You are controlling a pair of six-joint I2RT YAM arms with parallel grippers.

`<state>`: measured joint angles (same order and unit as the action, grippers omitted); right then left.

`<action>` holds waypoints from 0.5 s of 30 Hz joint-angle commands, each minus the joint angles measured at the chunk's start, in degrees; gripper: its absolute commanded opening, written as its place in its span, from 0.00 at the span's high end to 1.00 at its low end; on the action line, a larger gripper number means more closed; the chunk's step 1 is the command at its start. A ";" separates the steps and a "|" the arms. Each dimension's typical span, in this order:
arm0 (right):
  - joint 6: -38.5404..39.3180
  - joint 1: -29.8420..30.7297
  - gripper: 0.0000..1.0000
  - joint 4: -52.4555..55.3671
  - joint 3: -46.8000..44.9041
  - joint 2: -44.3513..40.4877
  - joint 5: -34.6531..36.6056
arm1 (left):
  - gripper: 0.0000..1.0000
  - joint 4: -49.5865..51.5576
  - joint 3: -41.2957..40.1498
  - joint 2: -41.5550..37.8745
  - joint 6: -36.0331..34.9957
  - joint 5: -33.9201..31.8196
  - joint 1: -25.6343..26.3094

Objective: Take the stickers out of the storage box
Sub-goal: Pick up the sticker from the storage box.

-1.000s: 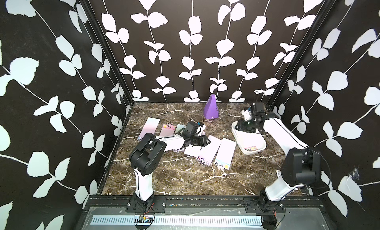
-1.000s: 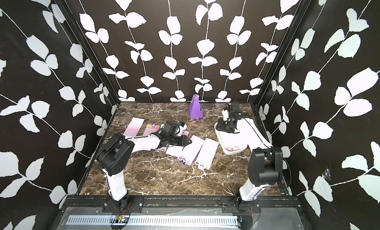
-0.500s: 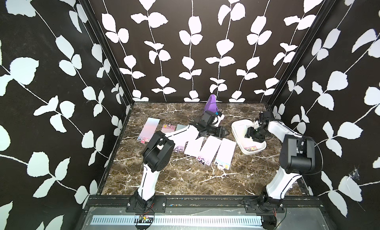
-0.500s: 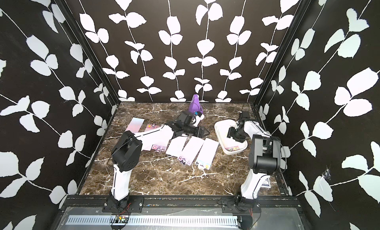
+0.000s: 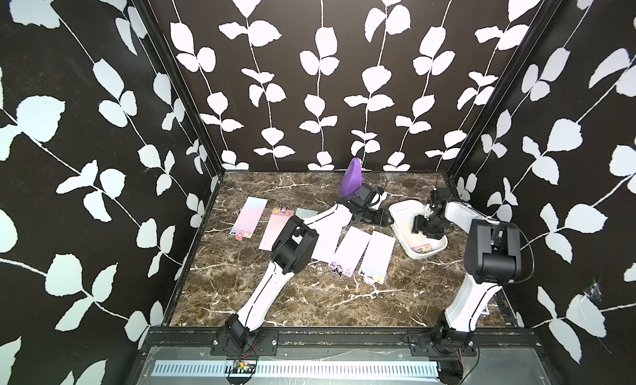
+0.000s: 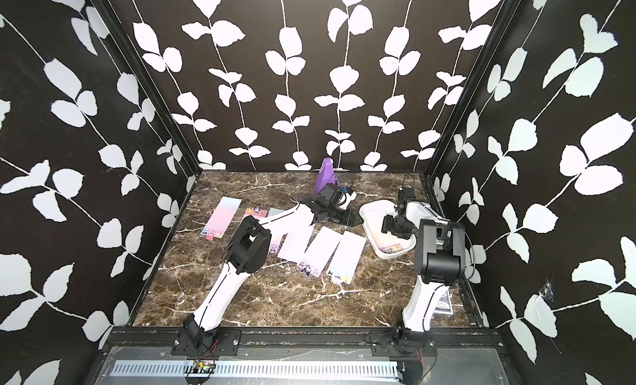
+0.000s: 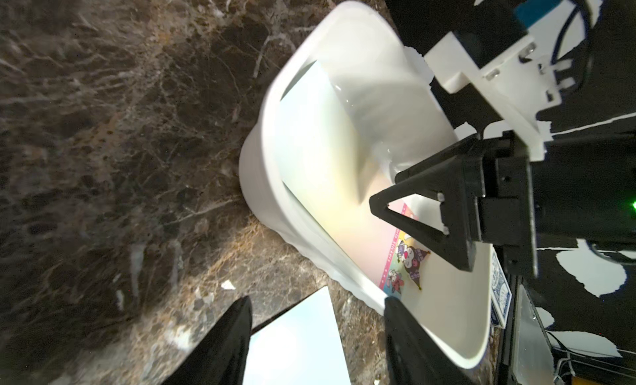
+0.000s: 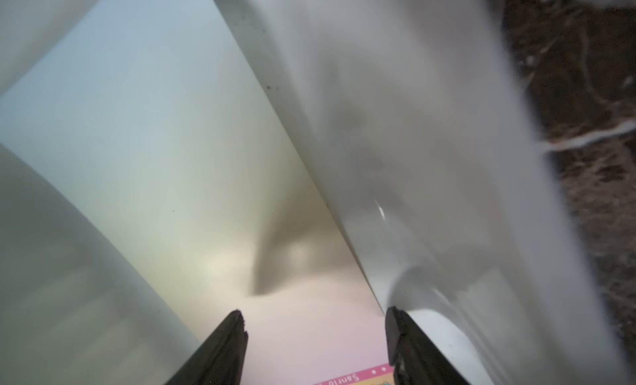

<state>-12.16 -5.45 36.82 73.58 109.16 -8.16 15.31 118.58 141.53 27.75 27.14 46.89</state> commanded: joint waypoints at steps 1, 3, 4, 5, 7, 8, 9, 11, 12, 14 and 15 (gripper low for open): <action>1.95 -0.35 0.32 1.98 3.96 3.41 -0.70 | 0.37 2.36 2.27 0.30 0.57 1.27 0.58; 2.12 -0.29 0.32 2.55 4.29 4.16 -1.46 | 0.37 2.19 1.98 0.63 0.74 1.18 0.59; 2.14 -0.31 0.32 2.28 4.16 4.30 -2.57 | 0.37 1.70 1.83 0.72 0.95 1.32 0.58; 2.19 -0.41 0.32 1.89 4.03 4.23 -4.49 | 0.37 1.12 1.84 0.87 1.27 1.66 0.57; 2.30 -0.37 0.32 1.56 4.02 4.46 -9.30 | 0.37 0.30 2.00 1.19 1.78 2.00 0.67; 2.18 -0.43 0.32 1.38 3.95 4.33 -11.96 | 0.37 0.31 2.26 1.49 1.88 2.17 0.69; 2.07 -0.39 0.32 0.66 3.58 4.14 -13.97 | 0.37 0.33 2.49 1.75 1.89 2.26 0.66; 1.46 -0.44 0.32 -1.12 2.58 3.78 -18.21 | 0.37 0.89 3.29 2.37 1.78 2.46 0.69; 1.26 -0.52 0.32 -1.44 2.41 3.84 -19.79 | 0.36 0.97 3.45 2.50 1.78 2.55 0.69; 0.70 -0.65 0.32 -2.33 2.03 4.12 -22.43 | 0.37 0.87 3.58 2.78 1.95 2.83 0.66; 0.43 -0.78 0.33 -2.90 2.00 4.21 -23.25 | 0.37 0.84 3.50 2.86 2.04 2.77 0.67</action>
<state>-10.98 -6.15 35.64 76.95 112.14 -24.03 16.36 120.73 144.35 29.50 28.77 47.20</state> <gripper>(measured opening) 0.676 0.632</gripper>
